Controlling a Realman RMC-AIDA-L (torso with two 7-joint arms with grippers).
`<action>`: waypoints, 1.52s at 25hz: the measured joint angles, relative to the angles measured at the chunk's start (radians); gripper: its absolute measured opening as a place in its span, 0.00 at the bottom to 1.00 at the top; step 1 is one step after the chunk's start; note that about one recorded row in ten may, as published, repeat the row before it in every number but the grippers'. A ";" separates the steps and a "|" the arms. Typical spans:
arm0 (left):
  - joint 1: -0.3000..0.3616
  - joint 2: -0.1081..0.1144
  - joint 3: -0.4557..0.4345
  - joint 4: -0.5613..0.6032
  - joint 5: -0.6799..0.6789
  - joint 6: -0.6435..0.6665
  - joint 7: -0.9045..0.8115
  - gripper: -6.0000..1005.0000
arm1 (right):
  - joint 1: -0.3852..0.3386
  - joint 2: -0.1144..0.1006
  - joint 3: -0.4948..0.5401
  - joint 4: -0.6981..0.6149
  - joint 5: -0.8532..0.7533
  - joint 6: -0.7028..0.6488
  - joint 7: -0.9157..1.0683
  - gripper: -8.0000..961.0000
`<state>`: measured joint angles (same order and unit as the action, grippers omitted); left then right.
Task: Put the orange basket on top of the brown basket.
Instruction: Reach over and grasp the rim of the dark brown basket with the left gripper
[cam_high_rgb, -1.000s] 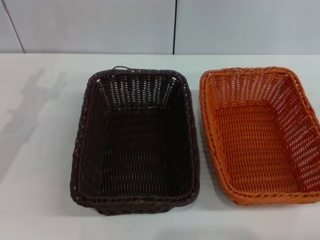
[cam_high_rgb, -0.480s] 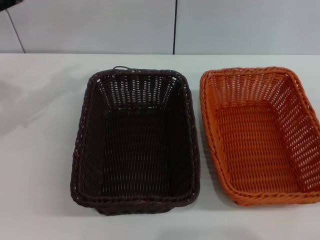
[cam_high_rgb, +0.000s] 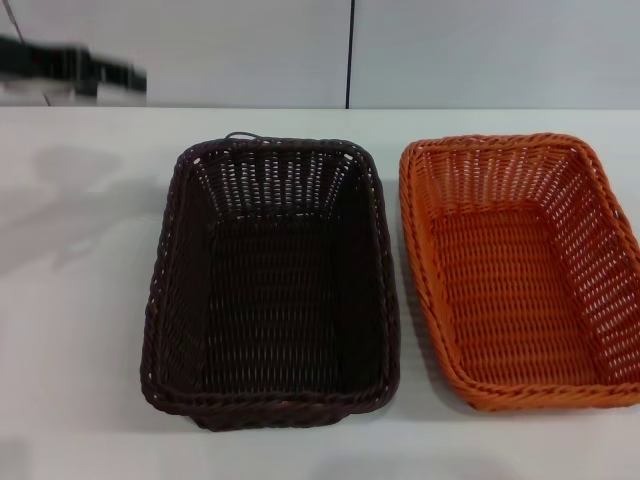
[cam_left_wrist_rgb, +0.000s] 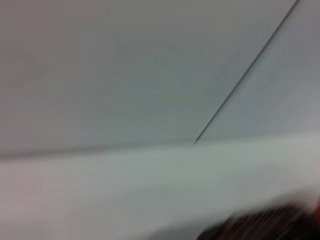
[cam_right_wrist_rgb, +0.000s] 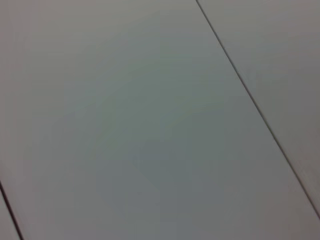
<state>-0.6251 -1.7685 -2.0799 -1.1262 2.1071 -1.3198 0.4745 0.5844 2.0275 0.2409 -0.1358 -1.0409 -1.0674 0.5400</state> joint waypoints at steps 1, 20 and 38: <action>0.000 0.000 0.000 0.000 0.000 0.000 0.000 0.77 | 0.000 -0.004 0.000 -0.003 0.000 0.016 0.000 0.57; -0.094 -0.290 -0.018 -0.237 0.592 -0.237 -0.275 0.77 | 0.014 -0.050 0.004 -0.017 0.009 0.054 -0.003 0.57; 0.002 -0.295 0.142 -0.240 0.554 -0.132 -0.402 0.75 | 0.034 -0.074 -0.017 -0.017 0.002 0.077 -0.053 0.57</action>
<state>-0.6229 -2.0639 -1.9374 -1.3666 2.6614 -1.4521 0.0728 0.6188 1.9531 0.2239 -0.1533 -1.0385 -0.9905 0.4867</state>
